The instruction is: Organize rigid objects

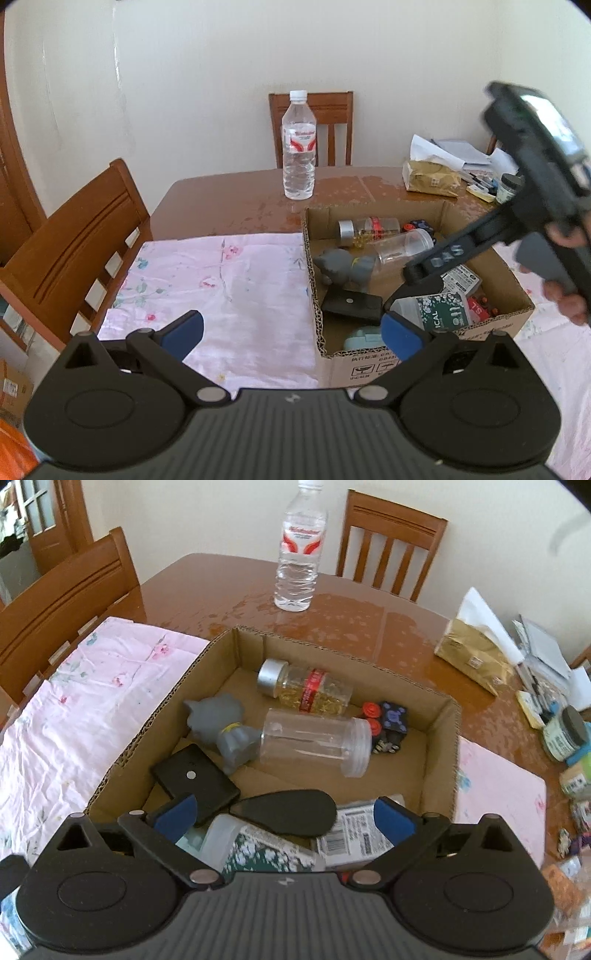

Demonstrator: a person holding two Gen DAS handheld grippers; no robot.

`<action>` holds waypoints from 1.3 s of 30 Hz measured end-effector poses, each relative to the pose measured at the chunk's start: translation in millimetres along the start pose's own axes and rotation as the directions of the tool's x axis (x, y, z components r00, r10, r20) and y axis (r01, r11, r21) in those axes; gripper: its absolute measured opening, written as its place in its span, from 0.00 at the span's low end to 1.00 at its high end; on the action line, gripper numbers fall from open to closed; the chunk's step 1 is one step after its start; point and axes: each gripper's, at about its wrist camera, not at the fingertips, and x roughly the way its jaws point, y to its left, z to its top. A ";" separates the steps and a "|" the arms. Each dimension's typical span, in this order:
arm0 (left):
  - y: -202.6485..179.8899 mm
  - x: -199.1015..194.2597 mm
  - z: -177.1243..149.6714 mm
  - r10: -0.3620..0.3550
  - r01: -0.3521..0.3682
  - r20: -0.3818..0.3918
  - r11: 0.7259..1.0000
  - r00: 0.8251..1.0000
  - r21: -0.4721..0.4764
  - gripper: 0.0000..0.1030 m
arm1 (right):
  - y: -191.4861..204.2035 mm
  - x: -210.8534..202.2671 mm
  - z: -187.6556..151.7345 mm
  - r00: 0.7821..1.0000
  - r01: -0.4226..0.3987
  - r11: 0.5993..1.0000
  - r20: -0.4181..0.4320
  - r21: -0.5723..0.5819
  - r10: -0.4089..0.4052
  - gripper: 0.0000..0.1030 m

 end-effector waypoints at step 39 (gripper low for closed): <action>-35.5 5.8 46.5 0.046 -0.046 -0.162 0.999 0.986 0.001 0.99 | -23.3 -92.4 -59.5 0.994 0.097 0.962 0.024 0.254 -0.106 1.00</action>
